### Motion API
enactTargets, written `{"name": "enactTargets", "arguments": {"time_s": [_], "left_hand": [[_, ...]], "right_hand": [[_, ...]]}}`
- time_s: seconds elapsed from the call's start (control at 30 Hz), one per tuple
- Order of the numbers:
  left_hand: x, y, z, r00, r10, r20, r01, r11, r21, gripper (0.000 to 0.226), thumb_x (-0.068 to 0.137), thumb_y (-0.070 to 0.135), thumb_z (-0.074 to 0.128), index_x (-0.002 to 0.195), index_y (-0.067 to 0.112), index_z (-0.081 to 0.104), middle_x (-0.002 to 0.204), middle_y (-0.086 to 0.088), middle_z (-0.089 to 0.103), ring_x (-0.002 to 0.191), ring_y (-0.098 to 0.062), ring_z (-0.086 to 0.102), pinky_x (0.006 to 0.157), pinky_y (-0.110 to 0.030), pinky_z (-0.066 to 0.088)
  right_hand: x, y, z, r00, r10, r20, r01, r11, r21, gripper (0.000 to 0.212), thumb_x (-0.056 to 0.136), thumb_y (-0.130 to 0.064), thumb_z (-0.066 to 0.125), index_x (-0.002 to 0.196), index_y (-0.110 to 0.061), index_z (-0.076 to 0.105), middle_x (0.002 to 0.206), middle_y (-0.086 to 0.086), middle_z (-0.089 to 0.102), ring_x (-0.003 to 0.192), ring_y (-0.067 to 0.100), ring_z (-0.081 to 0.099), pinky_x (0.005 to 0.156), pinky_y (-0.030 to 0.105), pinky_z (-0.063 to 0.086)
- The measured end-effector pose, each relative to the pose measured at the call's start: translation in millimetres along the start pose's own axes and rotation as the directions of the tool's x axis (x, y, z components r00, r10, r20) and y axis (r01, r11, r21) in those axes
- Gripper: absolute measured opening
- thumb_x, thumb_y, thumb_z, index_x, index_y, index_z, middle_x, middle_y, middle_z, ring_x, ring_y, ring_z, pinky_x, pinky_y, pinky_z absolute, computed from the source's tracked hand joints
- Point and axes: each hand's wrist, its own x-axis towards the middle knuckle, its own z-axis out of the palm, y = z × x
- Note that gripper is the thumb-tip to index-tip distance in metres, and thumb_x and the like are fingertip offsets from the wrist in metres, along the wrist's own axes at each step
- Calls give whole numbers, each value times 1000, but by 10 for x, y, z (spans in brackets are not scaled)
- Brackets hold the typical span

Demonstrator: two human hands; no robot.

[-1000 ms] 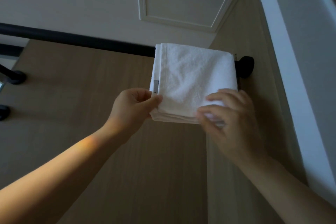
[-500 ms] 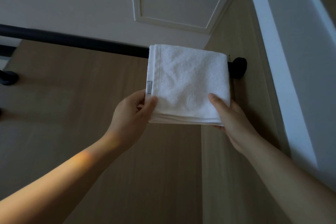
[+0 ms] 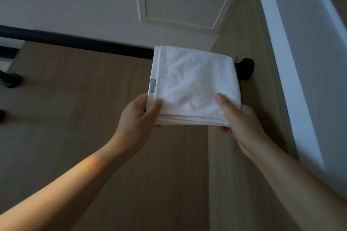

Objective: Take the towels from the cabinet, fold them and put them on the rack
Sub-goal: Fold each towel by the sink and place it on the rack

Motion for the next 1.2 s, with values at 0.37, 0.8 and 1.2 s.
{"name": "enactTargets", "arguments": {"time_s": [0.37,0.8,1.2], "left_hand": [[40,21,285,999,12,42,-17,992,123,31,100,30,46,78,10,54,59,4,53,42,-1,52,41,-12,36],[-331,-57,-177,974,-96,206,38,962,269,28,89,43,60,96,18,69,75,0,70,65,-12,69,66,-40,59],[-2157,-564,-562,676,-428,600,-132,731,670,33,90,44,58,112,20,63,107,5,64,100,-13,60,87,-27,45]], "right_hand": [[39,62,-165,985,119,-125,-120,993,7,61,85,-63,60,121,-14,60,111,3,68,95,20,66,69,31,50],[-697,288,-306,994,112,19,-94,903,-419,44,86,-60,55,94,-18,64,84,-2,68,77,13,66,74,34,55],[-2218,989,106,821,362,442,211,526,-824,27,87,-45,66,108,-28,61,113,-7,63,109,11,58,94,29,44]]}}
